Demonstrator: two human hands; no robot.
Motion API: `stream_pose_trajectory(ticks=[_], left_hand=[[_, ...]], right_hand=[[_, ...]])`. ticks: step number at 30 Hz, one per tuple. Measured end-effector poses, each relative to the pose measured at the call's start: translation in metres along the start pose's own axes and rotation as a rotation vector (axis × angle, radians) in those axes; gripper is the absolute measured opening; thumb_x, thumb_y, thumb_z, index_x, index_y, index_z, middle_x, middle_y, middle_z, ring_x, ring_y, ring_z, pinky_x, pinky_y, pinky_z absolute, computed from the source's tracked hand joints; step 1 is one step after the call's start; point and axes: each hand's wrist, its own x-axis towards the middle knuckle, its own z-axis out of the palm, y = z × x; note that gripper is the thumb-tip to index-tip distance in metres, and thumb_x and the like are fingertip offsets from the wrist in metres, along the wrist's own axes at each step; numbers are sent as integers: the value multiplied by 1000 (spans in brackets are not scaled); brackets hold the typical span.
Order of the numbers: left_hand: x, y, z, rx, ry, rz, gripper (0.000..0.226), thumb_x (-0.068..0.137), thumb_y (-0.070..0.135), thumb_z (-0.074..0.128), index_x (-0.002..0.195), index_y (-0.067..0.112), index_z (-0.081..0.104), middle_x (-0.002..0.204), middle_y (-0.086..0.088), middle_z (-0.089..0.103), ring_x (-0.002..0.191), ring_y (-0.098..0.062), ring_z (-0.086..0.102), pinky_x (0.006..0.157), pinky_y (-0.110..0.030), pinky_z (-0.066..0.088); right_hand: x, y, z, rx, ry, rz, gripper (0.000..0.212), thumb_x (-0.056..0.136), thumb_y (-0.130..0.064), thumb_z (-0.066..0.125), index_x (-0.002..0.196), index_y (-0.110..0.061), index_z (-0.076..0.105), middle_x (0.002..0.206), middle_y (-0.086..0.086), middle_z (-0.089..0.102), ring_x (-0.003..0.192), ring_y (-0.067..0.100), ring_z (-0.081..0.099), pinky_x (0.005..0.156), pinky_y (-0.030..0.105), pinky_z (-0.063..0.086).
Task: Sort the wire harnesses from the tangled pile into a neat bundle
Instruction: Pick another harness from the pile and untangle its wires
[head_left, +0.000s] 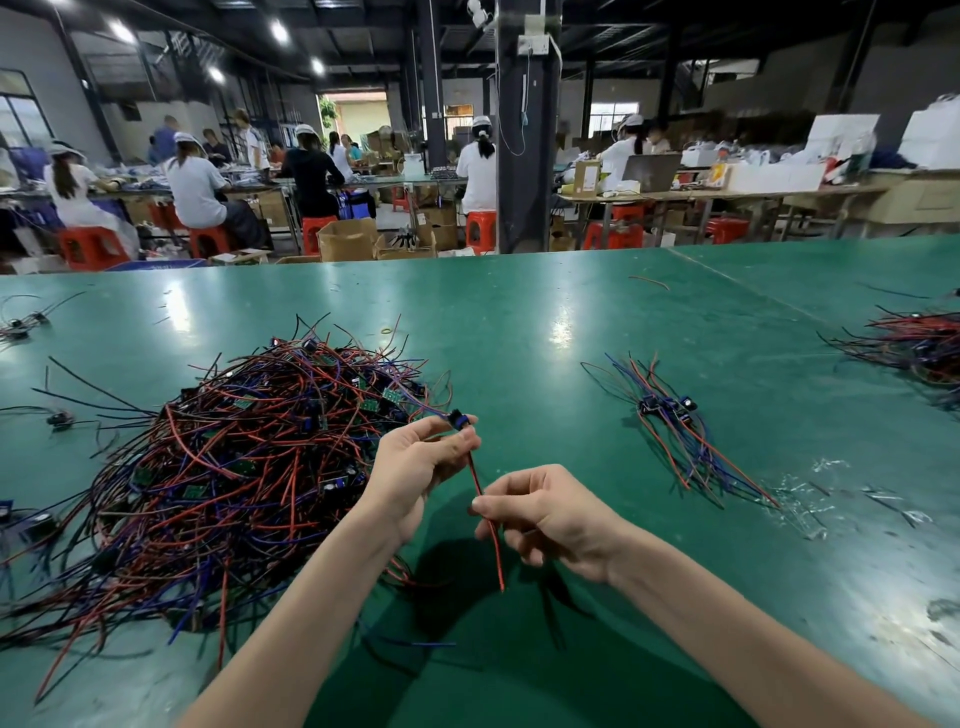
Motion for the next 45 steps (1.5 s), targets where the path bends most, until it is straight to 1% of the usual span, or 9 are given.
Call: stream_pose_trajectory(ticks=[4, 10, 13, 16, 21, 26, 32, 37, 45], left_hand=[[0, 0, 1, 26, -7, 18, 12, 81, -5, 64, 78, 6, 65, 70, 0, 71, 66, -8, 68, 80, -27, 54], [-1, 4, 0, -22, 23, 17, 10, 82, -1, 66, 77, 8, 64, 69, -8, 70, 60, -16, 68, 64, -27, 60], [-2, 7, -2, -85, 37, 19, 9, 82, -2, 64, 77, 5, 62, 67, -8, 68, 59, -16, 68, 60, -28, 59], [-1, 8, -4, -143, 44, 0, 6, 80, -1, 64, 80, 3, 61, 66, -8, 68, 57, -15, 67, 55, -25, 57], [3, 12, -8, -254, 78, -24, 7, 81, -2, 64, 85, 1, 58, 67, -10, 69, 56, -15, 67, 51, -22, 55], [4, 13, -9, -278, 99, -26, 9, 82, -3, 63, 87, 1, 58, 67, -10, 70, 55, -14, 67, 50, -21, 54], [3, 16, -12, -279, 128, -22, 10, 79, -1, 66, 85, 2, 59, 68, -9, 71, 55, -13, 67, 49, -19, 54], [3, 17, -12, -272, 140, -18, 10, 73, 1, 69, 81, 2, 63, 70, -11, 71, 57, -13, 68, 50, -19, 54], [3, 17, -12, -287, 139, -28, 4, 79, -1, 67, 82, 1, 64, 70, -10, 70, 57, -13, 67, 50, -18, 54]], right_hand=[[-1, -2, -7, -159, -18, -19, 7, 87, -2, 62, 82, -6, 64, 66, 6, 67, 37, 5, 46, 31, 16, 34], [0, 1, -5, -124, 2, -23, 16, 90, -9, 60, 75, -6, 63, 48, 3, 58, 27, 5, 32, 29, 13, 25], [-1, 1, -1, -132, -25, -57, 5, 91, -5, 59, 89, -6, 64, 56, 3, 60, 30, 4, 35, 31, 15, 29], [-3, 0, -1, -174, -70, -80, 14, 91, 0, 57, 101, -8, 63, 67, 4, 62, 35, 4, 38, 34, 15, 33], [-7, -1, -2, -198, -143, -36, 15, 91, 2, 55, 99, -6, 65, 67, 0, 65, 37, 4, 41, 35, 14, 32], [-9, -1, 3, -210, -198, -32, 13, 95, -6, 52, 92, -5, 65, 61, 0, 61, 32, 2, 37, 32, 15, 29], [-11, -1, 8, -258, -224, -151, 18, 94, 0, 52, 96, -12, 64, 65, -3, 62, 39, 3, 37, 40, 14, 32], [-12, 0, 7, -277, -257, -146, 23, 94, 2, 51, 105, -15, 63, 70, -3, 62, 42, 4, 38, 42, 13, 33], [-14, 0, 11, -279, -344, -168, 21, 99, 0, 39, 114, -11, 50, 66, 5, 53, 38, 2, 33, 40, 12, 29]])
